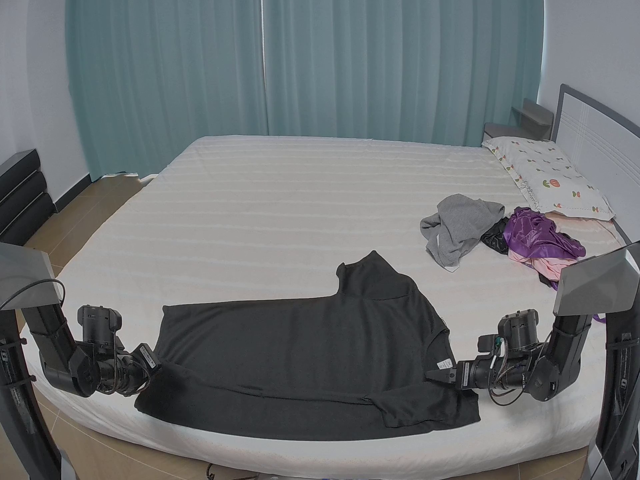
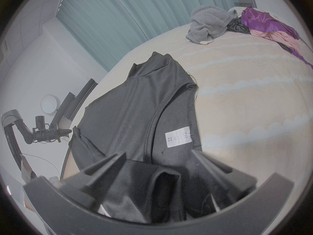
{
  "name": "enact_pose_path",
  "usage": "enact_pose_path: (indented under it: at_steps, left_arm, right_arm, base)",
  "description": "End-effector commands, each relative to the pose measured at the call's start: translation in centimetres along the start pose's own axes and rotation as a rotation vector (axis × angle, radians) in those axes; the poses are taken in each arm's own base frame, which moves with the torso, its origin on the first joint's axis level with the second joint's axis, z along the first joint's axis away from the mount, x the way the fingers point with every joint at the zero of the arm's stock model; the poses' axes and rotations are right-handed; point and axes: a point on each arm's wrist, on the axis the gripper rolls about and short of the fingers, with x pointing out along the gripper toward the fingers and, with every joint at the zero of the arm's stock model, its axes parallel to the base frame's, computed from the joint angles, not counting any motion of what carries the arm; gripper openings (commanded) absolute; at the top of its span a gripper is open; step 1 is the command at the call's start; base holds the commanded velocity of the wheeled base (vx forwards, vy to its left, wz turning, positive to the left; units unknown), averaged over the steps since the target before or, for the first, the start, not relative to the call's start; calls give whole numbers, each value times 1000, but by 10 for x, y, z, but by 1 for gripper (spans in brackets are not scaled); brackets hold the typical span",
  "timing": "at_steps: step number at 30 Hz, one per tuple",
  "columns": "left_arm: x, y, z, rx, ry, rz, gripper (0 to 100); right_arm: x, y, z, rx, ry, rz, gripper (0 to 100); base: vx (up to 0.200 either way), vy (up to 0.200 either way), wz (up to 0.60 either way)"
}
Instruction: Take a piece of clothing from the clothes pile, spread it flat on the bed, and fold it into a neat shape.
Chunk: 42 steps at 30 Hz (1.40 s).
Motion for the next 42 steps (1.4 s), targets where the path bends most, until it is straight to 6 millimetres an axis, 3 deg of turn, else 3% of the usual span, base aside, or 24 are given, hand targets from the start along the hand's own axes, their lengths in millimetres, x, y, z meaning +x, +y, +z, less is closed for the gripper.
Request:
enact_pose_path:
  at_steps: [1,12,25,30,36,42]
  left_arm:
    - [0,0,0,-1,1,0,0]
    - [-1,0,1,-1,-4,-1,0]
    - [-5,-1,3,7,-60,43,0]
    - [-26,-9,8,12,-72,34,0]
    - [-51,-19,14,19,-64,32,0]
    - [-68,-22,17,50,-76,28,0]
  right_arm:
    - [2,-5,-5,12,11,-5,0]
    - [-20,-15,-3,43,-23,28,0]
    - [-19,-10,5,16,-107,65,0]
    - [-26,-5,9,16,-159,82,0]
    - [-45,-3,2,30,-202,91,0]
    - [-51,0,-9,26,-191,105,0]
  base:
    - [0,0,0]
    - [0,0,0]
    - [0,0,0]
    - [0,0,0]
    - [0,0,0]
    - [0,0,0]
